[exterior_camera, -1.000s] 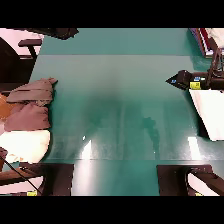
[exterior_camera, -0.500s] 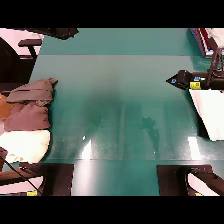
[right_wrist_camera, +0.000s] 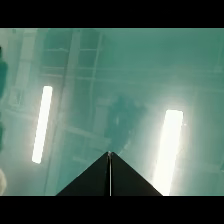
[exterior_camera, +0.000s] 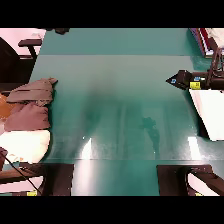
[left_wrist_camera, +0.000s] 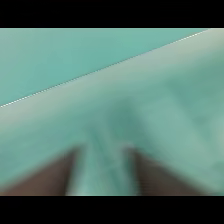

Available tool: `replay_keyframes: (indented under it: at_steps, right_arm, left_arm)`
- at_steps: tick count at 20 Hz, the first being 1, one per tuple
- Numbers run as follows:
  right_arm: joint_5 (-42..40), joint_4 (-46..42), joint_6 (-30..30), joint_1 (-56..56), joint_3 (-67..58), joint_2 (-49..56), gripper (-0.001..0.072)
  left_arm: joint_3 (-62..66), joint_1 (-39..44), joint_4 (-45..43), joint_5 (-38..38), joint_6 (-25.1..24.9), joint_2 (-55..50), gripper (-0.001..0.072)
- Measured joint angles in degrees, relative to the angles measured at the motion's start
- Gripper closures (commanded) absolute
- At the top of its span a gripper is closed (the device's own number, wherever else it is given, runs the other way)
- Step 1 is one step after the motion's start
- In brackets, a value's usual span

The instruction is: Fold the shirts.

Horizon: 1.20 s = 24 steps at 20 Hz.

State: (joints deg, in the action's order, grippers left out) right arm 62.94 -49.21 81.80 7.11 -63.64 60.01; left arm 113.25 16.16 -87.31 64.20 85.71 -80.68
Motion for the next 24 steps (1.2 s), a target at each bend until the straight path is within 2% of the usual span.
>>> replay_keyframes:
  at_steps: [3, 8, 14, 15, 17, 18, 24]
  right_arm:
    - [0.0, 0.13, 0.0, 0.0, 0.0, 0.0, 0.0694]
    - [0.0, 0.17, 0.0, 0.0, 0.0, 0.0, 0.0693]
    - [0.0, 0.17, 0.0, 0.0, 0.0, 0.0, 0.0693]
    - [0.0, 0.2, 0.0, 0.0, 0.0, 0.0, 0.0693]
    - [0.0, 0.2, 0.0, 0.0, 0.0, 0.0, 0.0693]
    - [0.0, 0.2, 0.0, 0.0, 0.0, 0.0, 0.0693]
    - [-2.36, 0.2, 0.02, 0.02, -0.31, -2.43, 0.0694]
  left_arm:
    - [-3.96, -4.46, -5.79, 2.1, 1.92, -2.8, 0.0144]
    - [-17.94, -12.94, -9.05, 2.8, 4.94, -6.88, 0.0144]
    - [-31.87, -20.48, -9.94, -3.63, 8.11, -8.41, 0.0163]
    - [-32.92, -21.27, -10.05, -4.76, 8.33, -8.44, 0.0303]
    - [-34.18, -22.21, -10.16, -5.97, 8.52, -8.55, 0.0663]
    - [-34.53, -22.36, -10.16, -6.47, 8.59, -8.57, 0.0683]
    - [-32.28, -22.97, -10.05, -5.18, 8.83, -5.09, 0.0684]
